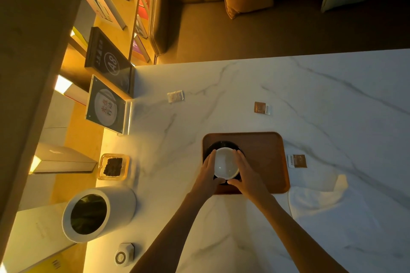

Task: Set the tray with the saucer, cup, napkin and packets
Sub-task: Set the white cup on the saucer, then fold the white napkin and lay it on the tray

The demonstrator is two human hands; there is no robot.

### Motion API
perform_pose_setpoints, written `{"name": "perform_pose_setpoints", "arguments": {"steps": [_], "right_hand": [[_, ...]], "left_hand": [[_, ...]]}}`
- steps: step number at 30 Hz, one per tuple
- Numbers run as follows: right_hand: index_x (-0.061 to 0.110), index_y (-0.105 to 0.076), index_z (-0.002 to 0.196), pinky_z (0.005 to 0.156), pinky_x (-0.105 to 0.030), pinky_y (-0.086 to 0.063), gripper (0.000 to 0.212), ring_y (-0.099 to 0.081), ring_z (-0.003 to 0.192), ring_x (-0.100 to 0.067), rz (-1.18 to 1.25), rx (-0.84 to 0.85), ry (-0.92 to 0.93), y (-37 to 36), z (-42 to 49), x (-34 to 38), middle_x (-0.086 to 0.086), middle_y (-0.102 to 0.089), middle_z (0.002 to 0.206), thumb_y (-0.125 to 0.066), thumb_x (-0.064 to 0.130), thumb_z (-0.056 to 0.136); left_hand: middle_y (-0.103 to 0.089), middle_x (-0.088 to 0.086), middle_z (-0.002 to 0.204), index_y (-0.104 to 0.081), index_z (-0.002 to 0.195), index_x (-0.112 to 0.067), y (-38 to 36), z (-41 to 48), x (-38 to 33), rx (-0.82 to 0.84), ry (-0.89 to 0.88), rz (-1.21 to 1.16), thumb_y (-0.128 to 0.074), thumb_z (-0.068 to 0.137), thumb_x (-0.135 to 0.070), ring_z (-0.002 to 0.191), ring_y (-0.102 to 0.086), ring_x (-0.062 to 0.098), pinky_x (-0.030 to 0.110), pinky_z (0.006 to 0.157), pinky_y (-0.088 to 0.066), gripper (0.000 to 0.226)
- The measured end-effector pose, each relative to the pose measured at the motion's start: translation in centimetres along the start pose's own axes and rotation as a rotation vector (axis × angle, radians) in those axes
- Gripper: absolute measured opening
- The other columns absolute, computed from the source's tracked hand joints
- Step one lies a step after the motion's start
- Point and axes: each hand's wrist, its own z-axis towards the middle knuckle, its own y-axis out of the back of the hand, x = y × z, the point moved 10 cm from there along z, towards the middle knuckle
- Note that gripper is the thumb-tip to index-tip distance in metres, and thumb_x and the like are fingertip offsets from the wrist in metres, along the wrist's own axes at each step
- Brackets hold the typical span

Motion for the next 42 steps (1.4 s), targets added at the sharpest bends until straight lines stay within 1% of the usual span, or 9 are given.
{"name": "perform_pose_setpoints", "arguments": {"steps": [6,9,14,18,24,28,33,38,42], "right_hand": [[0.026,-0.006,0.151,0.1,-0.031,-0.047,0.094,-0.042,0.134,-0.023,0.097,0.077,-0.044,1.0,-0.6,0.7,-0.003,-0.016,0.16,-0.071,0.03,0.083],[0.022,-0.018,0.15,0.109,-0.037,-0.041,0.078,-0.033,0.14,-0.022,0.125,0.065,-0.086,2.2,-2.1,0.9,-0.004,-0.025,0.157,-0.065,0.03,0.088],[0.013,-0.056,0.126,0.087,-0.026,-0.049,0.036,-0.061,0.111,-0.022,0.266,-0.068,-0.171,4.3,-7.6,0.0,-0.006,-0.062,0.124,-0.057,0.028,0.094],[0.022,-0.065,0.1,0.077,-0.026,-0.051,0.013,-0.065,0.093,-0.016,0.289,-0.178,-0.203,5.0,-12.9,-0.7,0.007,-0.065,0.091,-0.057,0.03,0.093],[0.021,-0.067,0.098,0.079,-0.027,-0.05,0.018,-0.063,0.089,-0.012,0.259,-0.268,-0.291,4.3,-18.2,-1.7,0.006,-0.069,0.095,-0.057,0.035,0.092],[0.022,-0.067,0.096,0.076,-0.022,-0.044,0.017,-0.06,0.086,-0.008,0.268,-0.294,-0.338,4.7,-21.1,-3.3,0.01,-0.066,0.092,-0.058,0.035,0.092],[0.023,-0.067,0.092,0.076,-0.025,-0.048,0.016,-0.063,0.084,-0.01,0.217,-0.312,-0.351,7.5,-23.4,-7.8,0.007,-0.07,0.09,-0.058,0.036,0.092],[0.018,-0.068,0.092,0.071,-0.026,-0.048,0.019,-0.063,0.08,-0.014,0.159,-0.324,-0.332,12.8,-23.5,-14.4,0.001,-0.071,0.088,-0.058,0.034,0.092],[0.017,-0.066,0.093,0.074,-0.035,-0.052,0.017,-0.064,0.085,-0.018,0.123,-0.31,-0.333,17.4,-22.6,-20.4,0.0,-0.07,0.092,-0.057,0.032,0.093]], "left_hand": [[-0.025,0.011,0.156,0.005,0.153,-0.014,0.2,-0.8,0.2,0.029,0.079,0.073,-0.069,0.086,-0.014,0.143,-0.027,0.029,0.04,0.117,-0.028,0.1],[-0.031,0.013,0.151,-0.007,0.153,-0.015,1.1,-2.2,-0.1,-0.01,0.093,0.091,-0.068,0.087,-0.018,0.139,-0.033,0.031,0.041,0.114,-0.032,0.09],[-0.047,0.01,0.143,-0.039,0.142,-0.015,3.0,-6.5,-0.1,-0.063,0.11,0.1,-0.056,0.095,-0.031,0.13,-0.045,0.026,0.035,0.105,-0.037,0.052],[-0.058,0.007,0.129,-0.055,0.127,-0.012,3.9,-10.4,0.2,-0.113,0.081,0.101,-0.051,0.098,-0.035,0.118,-0.054,0.022,0.034,0.102,-0.042,0.038],[-0.063,0.003,0.112,-0.061,0.106,-0.016,2.6,-14.0,1.8,-0.125,0.071,0.152,-0.049,0.098,-0.039,0.102,-0.06,0.021,0.034,0.091,-0.049,0.028],[-0.064,0.006,0.111,-0.061,0.104,-0.014,0.3,-14.3,1.2,-0.092,0.091,0.182,-0.049,0.097,-0.041,0.101,-0.06,0.026,0.034,0.084,-0.044,0.03],[-0.066,0.008,0.104,-0.06,0.096,-0.012,-3.7,-13.0,-2.8,-0.097,0.061,0.178,-0.049,0.097,-0.04,0.095,-0.06,0.026,0.032,0.074,-0.04,0.03],[-0.065,0.008,0.097,-0.058,0.091,-0.012,-7.7,-10.8,-7.6,-0.144,0.076,0.161,-0.05,0.097,-0.037,0.092,-0.059,0.026,0.038,0.075,-0.045,0.027],[-0.065,0.0,0.098,-0.058,0.093,-0.02,-11.9,-8.5,-10.9,-0.16,0.12,0.184,-0.05,0.096,-0.039,0.094,-0.06,0.024,0.041,0.079,-0.049,0.022]]}}
